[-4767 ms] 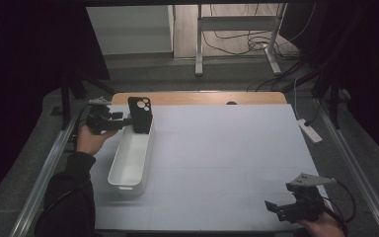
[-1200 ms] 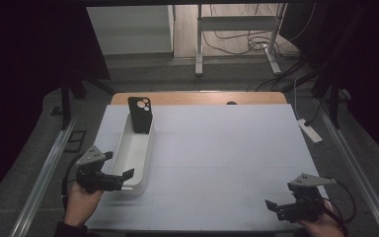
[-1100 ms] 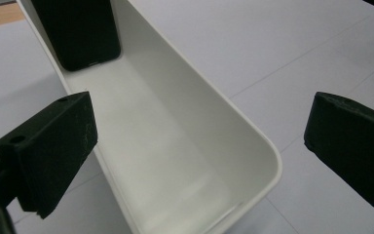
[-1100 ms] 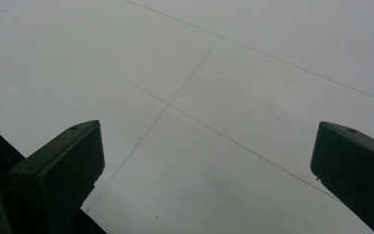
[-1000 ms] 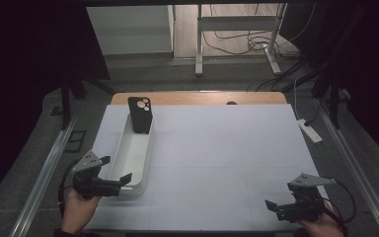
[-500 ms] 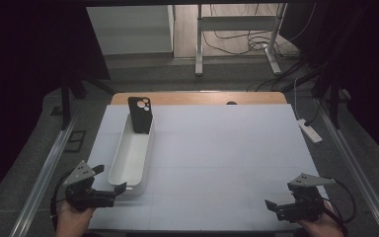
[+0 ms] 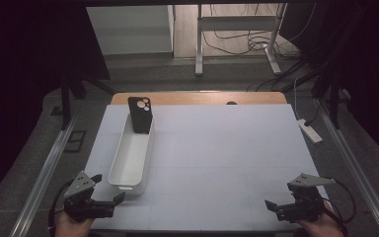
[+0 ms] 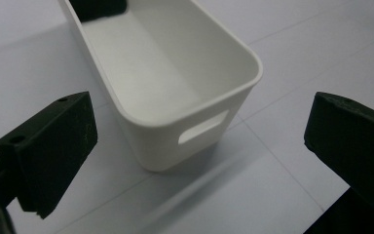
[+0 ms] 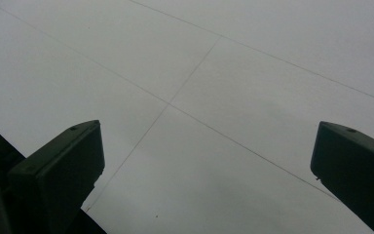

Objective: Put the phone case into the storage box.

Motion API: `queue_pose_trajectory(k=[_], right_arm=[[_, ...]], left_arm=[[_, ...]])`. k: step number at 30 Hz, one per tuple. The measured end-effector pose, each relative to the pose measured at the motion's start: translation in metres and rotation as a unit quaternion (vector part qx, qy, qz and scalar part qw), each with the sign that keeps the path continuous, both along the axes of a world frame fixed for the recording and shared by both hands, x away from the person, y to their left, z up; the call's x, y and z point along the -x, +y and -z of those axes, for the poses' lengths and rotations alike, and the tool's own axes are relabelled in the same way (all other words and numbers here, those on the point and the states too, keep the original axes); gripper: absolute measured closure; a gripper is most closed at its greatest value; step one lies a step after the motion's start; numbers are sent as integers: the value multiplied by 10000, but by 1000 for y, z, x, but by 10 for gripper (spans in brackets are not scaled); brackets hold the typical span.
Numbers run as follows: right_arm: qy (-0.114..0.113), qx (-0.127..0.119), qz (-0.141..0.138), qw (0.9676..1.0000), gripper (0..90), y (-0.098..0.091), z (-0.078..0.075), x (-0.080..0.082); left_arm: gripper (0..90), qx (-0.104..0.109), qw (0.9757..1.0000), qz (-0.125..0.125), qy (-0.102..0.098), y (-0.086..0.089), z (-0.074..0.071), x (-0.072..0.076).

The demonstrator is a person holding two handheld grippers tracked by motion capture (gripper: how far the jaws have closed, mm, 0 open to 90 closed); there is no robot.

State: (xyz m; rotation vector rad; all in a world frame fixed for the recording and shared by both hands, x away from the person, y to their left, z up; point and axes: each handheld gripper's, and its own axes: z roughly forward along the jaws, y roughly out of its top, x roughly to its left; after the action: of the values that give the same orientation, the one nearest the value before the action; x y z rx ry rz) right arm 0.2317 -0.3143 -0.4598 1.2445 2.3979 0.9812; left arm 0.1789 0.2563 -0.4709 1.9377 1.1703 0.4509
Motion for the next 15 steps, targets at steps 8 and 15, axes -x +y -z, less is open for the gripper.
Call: queue_pose_trajectory(k=[8,15], right_arm=[[2,4,-4,10000,0,0,0,0],[25,10,-10,10000,0,0,0,0]], left_arm=[[0,-27,9999,-72,116,1,8,7],[0,-144,9995,-137,252,1,14,12]])
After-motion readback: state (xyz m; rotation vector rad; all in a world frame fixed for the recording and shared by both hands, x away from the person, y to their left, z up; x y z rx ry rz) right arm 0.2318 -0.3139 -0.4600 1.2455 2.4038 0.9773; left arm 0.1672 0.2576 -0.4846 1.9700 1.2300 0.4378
